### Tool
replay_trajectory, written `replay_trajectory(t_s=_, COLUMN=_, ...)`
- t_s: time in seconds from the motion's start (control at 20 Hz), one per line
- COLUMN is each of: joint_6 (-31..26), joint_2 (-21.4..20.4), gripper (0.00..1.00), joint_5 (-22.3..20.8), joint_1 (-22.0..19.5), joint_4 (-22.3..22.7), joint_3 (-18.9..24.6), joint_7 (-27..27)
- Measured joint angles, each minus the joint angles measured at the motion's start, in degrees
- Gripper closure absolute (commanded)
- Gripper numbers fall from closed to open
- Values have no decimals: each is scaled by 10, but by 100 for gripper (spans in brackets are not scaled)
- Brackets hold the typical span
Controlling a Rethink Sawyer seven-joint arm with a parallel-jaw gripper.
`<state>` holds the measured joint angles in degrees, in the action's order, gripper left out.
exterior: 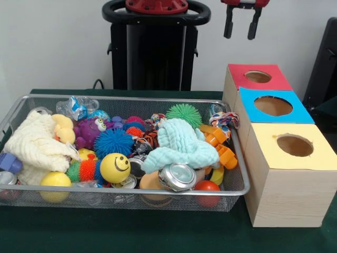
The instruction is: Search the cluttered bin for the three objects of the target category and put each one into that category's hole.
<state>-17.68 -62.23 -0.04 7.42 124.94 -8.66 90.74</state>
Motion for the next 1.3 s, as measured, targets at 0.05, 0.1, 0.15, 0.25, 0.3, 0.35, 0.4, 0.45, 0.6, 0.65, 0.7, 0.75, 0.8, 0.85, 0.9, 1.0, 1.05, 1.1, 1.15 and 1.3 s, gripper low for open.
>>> replay_trajectory(t_s=0.05, joint_6=5, joint_2=3, gripper=0, joint_5=0, joint_1=0, joint_4=0, joint_3=-2, joint_7=0)
replay_trajectory(t_s=0.1, joint_6=8, joint_2=5, gripper=0, joint_5=0, joint_1=-2, joint_4=0, joint_3=-3, joint_7=0)
replay_trajectory(t_s=0.15, joint_6=11, joint_2=7, gripper=0, joint_5=0, joint_1=-4, joint_4=1, joint_3=-4, joint_7=0)
replay_trajectory(t_s=0.25, joint_6=13, joint_2=10, gripper=0, joint_5=0, joint_1=-10, joint_4=1, joint_3=-6, joint_7=0)
replay_trajectory(t_s=0.3, joint_6=14, joint_2=11, gripper=0, joint_5=0, joint_1=-14, joint_4=1, joint_3=-6, joint_7=0)
replay_trajectory(t_s=0.35, joint_6=15, joint_2=13, gripper=0, joint_5=0, joint_1=-20, joint_4=2, joint_3=-6, joint_7=0)
replay_trajectory(t_s=0.4, joint_6=16, joint_2=14, gripper=0, joint_5=0, joint_1=-26, joint_4=3, joint_3=-6, joint_7=0)
replay_trajectory(t_s=0.45, joint_6=19, joint_2=16, gripper=0, joint_5=0, joint_1=-33, joint_4=4, joint_3=-6, joint_7=0)
replay_trajectory(t_s=0.6, joint_6=36, joint_2=22, gripper=0, joint_5=0, joint_1=-50, joint_4=8, joint_3=-6, joint_7=0)
replay_trajectory(t_s=0.65, joint_6=46, joint_2=25, gripper=0, joint_5=0, joint_1=-54, joint_4=10, joint_3=-7, joint_7=0)
replay_trajectory(t_s=0.7, joint_6=56, joint_2=28, gripper=0, joint_5=0, joint_1=-57, joint_4=11, joint_3=-8, joint_7=0)
replay_trajectory(t_s=0.75, joint_6=62, joint_2=30, gripper=0, joint_5=0, joint_1=-58, joint_4=12, joint_3=-8, joint_7=0)
replay_trajectory(t_s=0.8, joint_6=79, joint_2=34, gripper=0, joint_5=0, joint_1=-62, joint_4=13, joint_3=-8, joint_7=0)
replay_trajectory(t_s=0.85, joint_6=90, joint_2=38, gripper=0, joint_5=0, joint_1=-64, joint_4=14, joint_3=-8, joint_7=0)
replay_trajectory(t_s=0.9, joint_6=100, joint_2=41, gripper=0, joint_5=0, joint_1=-65, joint_4=14, joint_3=-8, joint_7=0)
replay_trajectory(t_s=1.0, joint_6=121, joint_2=49, gripper=0, joint_5=0, joint_1=-69, joint_4=14, joint_3=-8, joint_7=0)
replay_trajectory(t_s=1.05, joint_6=133, joint_2=54, gripper=0, joint_5=0, joint_1=-72, joint_4=14, joint_3=-8, joint_7=0)
replay_trajectory(t_s=1.1, joint_6=141, joint_2=58, gripper=0, joint_5=0, joint_1=-75, joint_4=14, joint_3=-8, joint_7=0)
replay_trajectory(t_s=1.15, joint_6=150, joint_2=62, gripper=0, joint_5=0, joint_1=-78, joint_4=14, joint_3=-8, joint_7=0)
replay_trajectory(t_s=1.3, joint_6=172, joint_2=75, gripper=0, joint_5=0, joint_1=-89, joint_4=14, joint_3=-8, joint_7=0)
